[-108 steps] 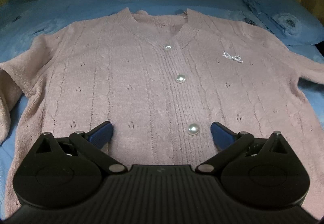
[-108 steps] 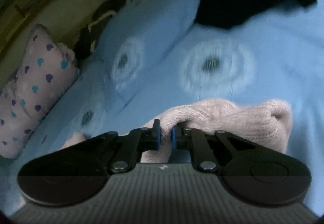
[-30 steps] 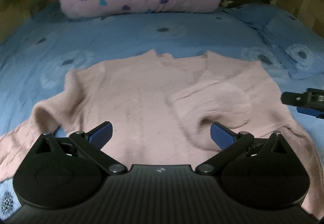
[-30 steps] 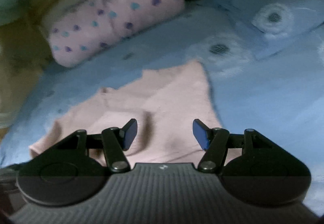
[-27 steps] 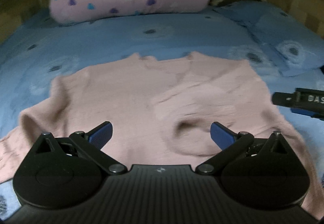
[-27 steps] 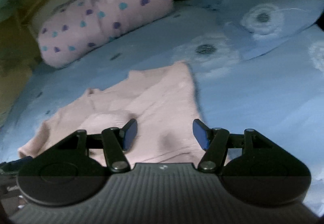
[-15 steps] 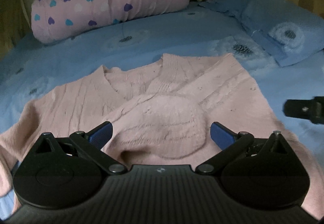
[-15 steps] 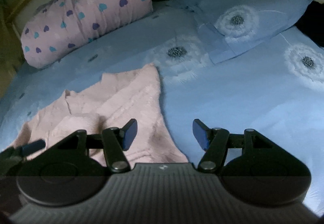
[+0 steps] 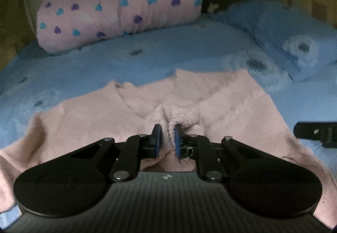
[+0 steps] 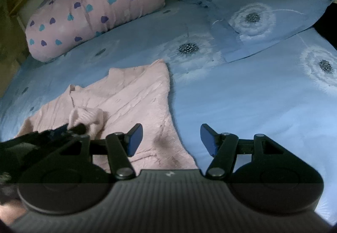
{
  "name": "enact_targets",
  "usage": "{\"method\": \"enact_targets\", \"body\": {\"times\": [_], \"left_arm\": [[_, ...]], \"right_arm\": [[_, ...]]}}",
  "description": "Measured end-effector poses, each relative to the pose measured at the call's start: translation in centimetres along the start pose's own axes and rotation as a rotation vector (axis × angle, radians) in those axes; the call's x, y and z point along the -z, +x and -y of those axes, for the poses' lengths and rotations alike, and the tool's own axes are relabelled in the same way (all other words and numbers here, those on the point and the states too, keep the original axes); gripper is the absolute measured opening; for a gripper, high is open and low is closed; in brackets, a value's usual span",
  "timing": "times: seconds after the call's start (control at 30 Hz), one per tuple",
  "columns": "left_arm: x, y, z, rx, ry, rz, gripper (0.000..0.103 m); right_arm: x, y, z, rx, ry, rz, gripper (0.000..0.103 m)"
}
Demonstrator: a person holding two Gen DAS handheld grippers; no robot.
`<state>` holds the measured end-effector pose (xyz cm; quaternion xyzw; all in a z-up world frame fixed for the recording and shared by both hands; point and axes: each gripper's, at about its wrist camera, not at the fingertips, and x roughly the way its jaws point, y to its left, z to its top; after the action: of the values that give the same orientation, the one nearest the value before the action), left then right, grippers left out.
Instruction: Fold small clothes
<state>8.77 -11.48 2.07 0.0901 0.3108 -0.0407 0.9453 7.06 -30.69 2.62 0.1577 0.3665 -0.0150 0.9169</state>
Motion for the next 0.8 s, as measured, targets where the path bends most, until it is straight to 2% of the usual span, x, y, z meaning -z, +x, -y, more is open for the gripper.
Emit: {"method": "enact_targets", "body": {"times": [0.1,0.23,0.4,0.63,0.67,0.8], "left_arm": [[0.0,-1.9,-2.9,-0.054,-0.035,0.036,0.016],[0.6,-2.6,-7.6,-0.076,-0.135,-0.010,0.016],[2.2,-2.8,-11.8,-0.170,-0.158,-0.042,0.016],[4.0,-3.1,-16.4,-0.118,-0.313,-0.086,0.018],[4.2,-3.2,-17.1,-0.112,-0.346,-0.093,0.020],[5.2,-3.7,-18.6,-0.142,-0.408,-0.136,0.043]], "right_arm": [[0.1,0.2,-0.2,0.004,-0.003,-0.007,0.064],[0.3,0.4,-0.7,0.006,-0.016,-0.013,0.064],[0.7,0.9,-1.6,0.013,-0.061,-0.024,0.064],[1.2,1.8,-2.7,0.028,-0.114,-0.044,0.063],[1.2,2.0,-2.7,0.035,-0.121,-0.045,0.062],[1.3,2.7,-2.7,0.070,-0.133,-0.053,0.062]]}}
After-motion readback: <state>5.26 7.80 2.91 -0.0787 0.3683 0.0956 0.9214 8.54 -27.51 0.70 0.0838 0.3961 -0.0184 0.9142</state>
